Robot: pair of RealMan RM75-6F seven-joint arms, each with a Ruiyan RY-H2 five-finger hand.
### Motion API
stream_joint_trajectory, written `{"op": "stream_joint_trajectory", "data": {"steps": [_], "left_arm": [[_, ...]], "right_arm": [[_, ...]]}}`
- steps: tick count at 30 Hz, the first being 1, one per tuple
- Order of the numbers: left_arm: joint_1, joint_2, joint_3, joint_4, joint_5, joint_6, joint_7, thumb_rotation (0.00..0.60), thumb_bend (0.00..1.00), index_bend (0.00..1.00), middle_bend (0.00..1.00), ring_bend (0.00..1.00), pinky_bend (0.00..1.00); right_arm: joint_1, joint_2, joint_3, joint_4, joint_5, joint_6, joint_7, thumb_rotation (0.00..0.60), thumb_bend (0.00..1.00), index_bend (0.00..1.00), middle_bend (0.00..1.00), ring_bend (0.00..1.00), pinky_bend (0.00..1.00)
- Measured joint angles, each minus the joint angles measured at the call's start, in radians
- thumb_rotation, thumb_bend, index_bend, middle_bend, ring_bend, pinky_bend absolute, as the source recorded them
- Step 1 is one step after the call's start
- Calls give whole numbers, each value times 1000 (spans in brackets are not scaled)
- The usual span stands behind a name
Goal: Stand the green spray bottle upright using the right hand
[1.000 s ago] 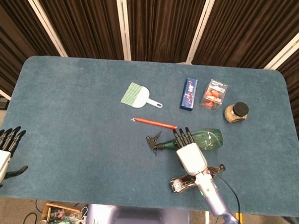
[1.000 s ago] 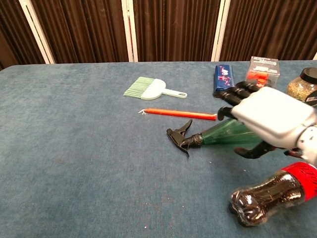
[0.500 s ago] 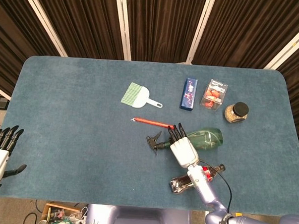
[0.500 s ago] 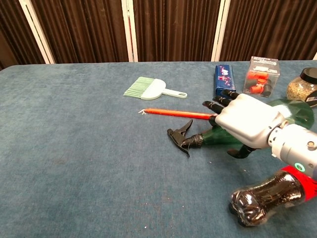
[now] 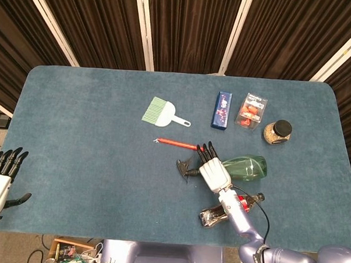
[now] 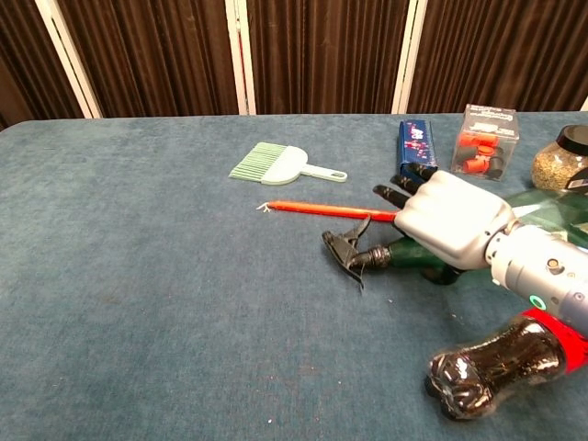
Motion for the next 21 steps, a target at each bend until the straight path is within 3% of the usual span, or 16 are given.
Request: {"op": "stream_joint_trajectory", "data": {"steps": [7,13,21], "left_arm": [[0,2,2,-1,6,4,-5,600,16,5,0,0,0],[7,8,7,1,22,24,-24,600,16,2,0,0,0],[14,17,18,3,52,47,-49,600,16,0,0,0,0]], "right_arm": [[11,-10,-16,10,-89,96,36,600,458,907,73,0,0],[13,20,-19,-64,-133,150,28,600,464,910,76,0,0],[21,93,1,-191,-240,244,201,600,477,933,84,0,0]]}}
